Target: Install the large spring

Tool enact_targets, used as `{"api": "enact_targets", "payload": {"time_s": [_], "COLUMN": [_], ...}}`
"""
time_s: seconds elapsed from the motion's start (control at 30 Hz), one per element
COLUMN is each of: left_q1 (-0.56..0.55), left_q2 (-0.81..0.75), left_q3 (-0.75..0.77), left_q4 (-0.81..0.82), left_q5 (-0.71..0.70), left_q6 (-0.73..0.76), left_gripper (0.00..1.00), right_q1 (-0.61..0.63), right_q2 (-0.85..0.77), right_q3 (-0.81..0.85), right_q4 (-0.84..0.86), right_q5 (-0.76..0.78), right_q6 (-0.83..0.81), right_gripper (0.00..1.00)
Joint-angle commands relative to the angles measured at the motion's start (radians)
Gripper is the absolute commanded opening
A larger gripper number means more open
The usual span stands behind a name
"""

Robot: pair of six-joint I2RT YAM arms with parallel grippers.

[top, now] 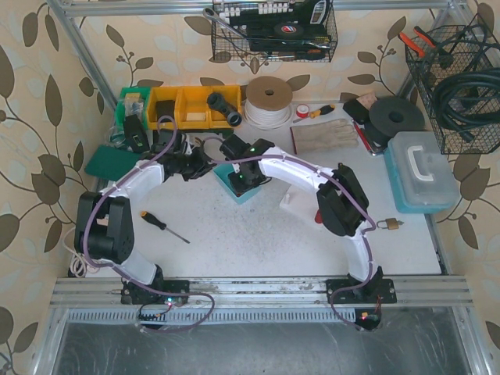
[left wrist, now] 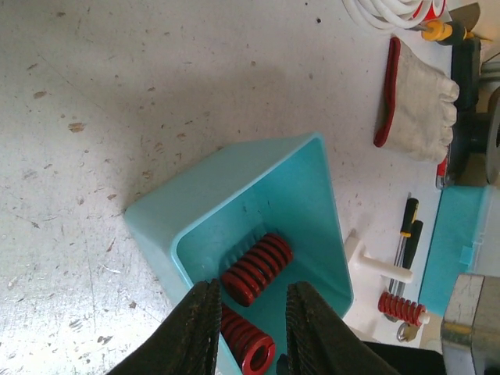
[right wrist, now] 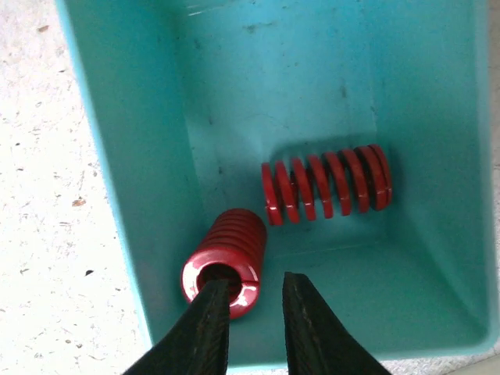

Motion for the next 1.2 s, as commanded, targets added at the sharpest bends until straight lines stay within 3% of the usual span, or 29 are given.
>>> {"api": "enact_targets", "payload": {"time_s": [0.0, 0.67, 0.93, 1.17], "left_q1": [0.002, 0.000, 0.000, 0.000], "left_q2": [0.011, 0.044, 0.066, 0.068], "left_q3": [-0.011, -0.047, -0.045, -0.050], "left_q4": [0.046, 0.067, 0.067, 0.066], "left_q5": [0.046, 0.078, 0.091, 0.092], "left_q6": [-0.019, -0.062, -0.065, -0.062], "left_gripper": [0.30, 0.27, 0.26, 0.26], "right_q1": [-0.016, -0.018, -0.021, -0.026], "right_q2": [0.023, 0.069, 0.098, 0.103], "right_q3": [0.020, 0.003, 0.004, 0.011], "right_q4": [-0.018, -0.017, -0.049, -0.031], "right_q5": [-0.027, -0.107, -0.086, -0.096], "right_q6": [-0.028, -0.081, -0.117, -0.129], "right_gripper": [0.23, 0.23, 0.17, 0.04]}}
